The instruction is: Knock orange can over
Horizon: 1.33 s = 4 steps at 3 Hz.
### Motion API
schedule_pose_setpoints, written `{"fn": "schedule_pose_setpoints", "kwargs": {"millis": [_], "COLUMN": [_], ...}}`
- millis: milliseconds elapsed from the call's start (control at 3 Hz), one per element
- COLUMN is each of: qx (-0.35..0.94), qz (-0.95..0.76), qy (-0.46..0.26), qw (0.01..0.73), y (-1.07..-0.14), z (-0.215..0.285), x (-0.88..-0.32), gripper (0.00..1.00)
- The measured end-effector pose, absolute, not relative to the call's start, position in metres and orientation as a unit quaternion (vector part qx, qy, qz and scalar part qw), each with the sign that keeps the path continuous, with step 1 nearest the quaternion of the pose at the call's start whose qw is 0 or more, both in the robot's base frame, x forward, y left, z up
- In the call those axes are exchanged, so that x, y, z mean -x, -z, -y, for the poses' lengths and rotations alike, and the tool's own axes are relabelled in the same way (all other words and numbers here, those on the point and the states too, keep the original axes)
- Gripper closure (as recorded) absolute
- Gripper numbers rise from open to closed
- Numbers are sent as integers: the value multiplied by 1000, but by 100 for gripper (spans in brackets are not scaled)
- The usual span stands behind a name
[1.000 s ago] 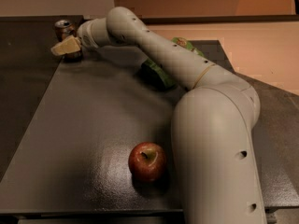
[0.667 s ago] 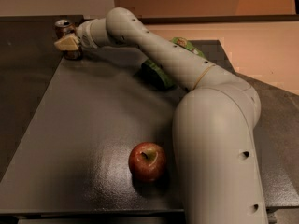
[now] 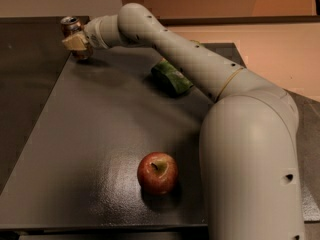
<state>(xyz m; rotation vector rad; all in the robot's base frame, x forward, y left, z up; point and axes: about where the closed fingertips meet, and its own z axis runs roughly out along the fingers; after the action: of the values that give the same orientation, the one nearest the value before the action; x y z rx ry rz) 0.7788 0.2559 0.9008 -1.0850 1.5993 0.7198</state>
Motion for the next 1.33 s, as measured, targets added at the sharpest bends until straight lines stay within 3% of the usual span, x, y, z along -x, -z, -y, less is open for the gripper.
{"fn": "schedule_pose_setpoints", "kwargs": {"millis": [333,1333], "qx": [470,588], "qz": [-672,-678], "qy": [-283,-227], "qw": [498,379], "y": [-914,-935], "z": [-237,-183], "x": [-763,-696], "gripper": [100,100]}}
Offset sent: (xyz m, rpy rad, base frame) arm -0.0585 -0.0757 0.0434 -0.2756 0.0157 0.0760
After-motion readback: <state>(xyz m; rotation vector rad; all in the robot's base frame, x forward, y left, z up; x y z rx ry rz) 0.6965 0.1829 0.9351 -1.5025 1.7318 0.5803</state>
